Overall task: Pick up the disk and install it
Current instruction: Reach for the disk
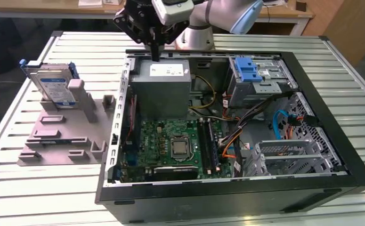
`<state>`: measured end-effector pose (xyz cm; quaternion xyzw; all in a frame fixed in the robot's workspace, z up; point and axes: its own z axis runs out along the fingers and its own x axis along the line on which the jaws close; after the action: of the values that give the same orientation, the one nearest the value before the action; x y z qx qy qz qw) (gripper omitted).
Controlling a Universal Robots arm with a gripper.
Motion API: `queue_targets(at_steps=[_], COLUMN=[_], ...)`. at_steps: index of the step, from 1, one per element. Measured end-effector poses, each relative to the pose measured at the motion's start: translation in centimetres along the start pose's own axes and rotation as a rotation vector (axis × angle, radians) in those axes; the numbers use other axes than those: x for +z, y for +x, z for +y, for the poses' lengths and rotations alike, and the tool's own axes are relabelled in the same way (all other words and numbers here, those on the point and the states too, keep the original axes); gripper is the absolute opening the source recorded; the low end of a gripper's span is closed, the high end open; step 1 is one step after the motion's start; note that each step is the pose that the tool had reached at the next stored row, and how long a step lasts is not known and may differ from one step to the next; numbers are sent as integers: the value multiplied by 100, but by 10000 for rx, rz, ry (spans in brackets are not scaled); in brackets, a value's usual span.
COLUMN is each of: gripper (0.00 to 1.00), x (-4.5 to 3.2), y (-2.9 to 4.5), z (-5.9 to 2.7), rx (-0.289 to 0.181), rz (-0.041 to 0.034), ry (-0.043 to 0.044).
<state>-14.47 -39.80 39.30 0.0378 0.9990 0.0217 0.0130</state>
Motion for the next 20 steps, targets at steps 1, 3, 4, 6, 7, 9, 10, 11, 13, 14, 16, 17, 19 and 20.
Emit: queue_targets(at_steps=[1, 3, 4, 6, 7, 9, 10, 11, 13, 14, 16, 17, 19, 20], gripper=[11, 11, 11, 11, 11, 11, 11, 11, 11, 11, 11, 11, 11, 11], x=[0, 1, 1, 2, 2, 3, 3, 3, 4, 4, 4, 3, 2, 2], y=[14, 43, 56, 83, 97, 130, 149, 171, 218, 242, 293, 324, 405, 438], z=[0, -2, -2, -3, -3, -4, -3, -2, 2, 3, 4, 3, 4, 5], rx=[0, 2, 1, 1, 2, 0, 0, 0, 2, 2, 0, -1, 2, 2], rz=[0, -1, 0, 0, 0, 0, 0, 0, -1, 0, -1, 0, 0, -1], ry=[0, -1, 0, 0, 0, 0, -1, 0, 0, 0, -1, 0, 0, 0])
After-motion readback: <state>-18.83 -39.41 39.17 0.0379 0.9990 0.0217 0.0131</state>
